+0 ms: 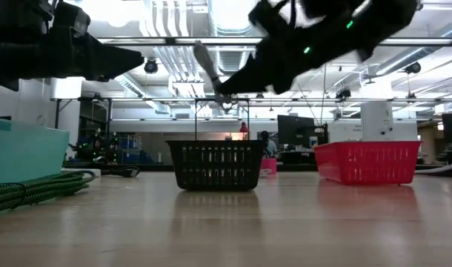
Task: Pick and place items into bin
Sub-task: Put the bottom white charger cable into the green bin
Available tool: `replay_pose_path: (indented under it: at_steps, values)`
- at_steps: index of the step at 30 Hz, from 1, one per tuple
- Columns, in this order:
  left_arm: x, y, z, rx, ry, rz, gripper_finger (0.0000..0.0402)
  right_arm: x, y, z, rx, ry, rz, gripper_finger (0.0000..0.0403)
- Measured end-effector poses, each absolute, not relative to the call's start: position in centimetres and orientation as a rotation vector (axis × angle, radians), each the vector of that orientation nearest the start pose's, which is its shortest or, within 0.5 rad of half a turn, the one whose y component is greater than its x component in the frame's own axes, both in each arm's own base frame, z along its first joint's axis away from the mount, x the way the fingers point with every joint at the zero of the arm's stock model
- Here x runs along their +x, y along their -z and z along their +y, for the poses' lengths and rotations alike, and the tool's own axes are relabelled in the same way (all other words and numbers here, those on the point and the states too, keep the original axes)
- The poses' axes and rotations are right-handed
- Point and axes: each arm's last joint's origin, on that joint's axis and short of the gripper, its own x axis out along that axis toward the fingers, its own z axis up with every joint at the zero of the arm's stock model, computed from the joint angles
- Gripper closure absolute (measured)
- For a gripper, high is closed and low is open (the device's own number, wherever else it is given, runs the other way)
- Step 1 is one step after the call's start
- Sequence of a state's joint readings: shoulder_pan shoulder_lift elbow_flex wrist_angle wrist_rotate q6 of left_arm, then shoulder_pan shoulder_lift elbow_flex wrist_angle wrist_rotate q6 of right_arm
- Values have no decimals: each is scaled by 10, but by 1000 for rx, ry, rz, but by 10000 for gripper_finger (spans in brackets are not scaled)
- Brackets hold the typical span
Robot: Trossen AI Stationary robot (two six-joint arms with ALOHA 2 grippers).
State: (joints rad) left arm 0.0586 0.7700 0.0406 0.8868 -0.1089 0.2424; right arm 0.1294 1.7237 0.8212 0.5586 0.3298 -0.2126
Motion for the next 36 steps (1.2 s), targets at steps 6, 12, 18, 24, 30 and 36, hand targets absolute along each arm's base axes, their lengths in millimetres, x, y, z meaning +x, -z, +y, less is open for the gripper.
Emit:
replay_pose_path:
  at_steps: [6, 12, 18, 24, 30, 36]
  values:
    - [148, -185, 12, 237, -186, -153, 194, 353, -173, 10, -221, -51, 218, 390]
    - [150, -183, 9, 246, -78, -147, 194, 356, -168, 2, -225, -123, 188, 390]
    - [156, -182, 5, 241, 53, -133, 194, 356, -170, 3, -244, -127, 172, 390]
    - [170, -184, 6, 204, 55, -145, 194, 356, -172, 3, -252, -128, 161, 390]
    - [191, -186, 7, 236, 51, -187, 194, 356, -172, 3, -252, -127, 160, 390]
    - [227, -181, 10, 234, 58, -121, 194, 356, -172, 3, -252, -127, 161, 390]
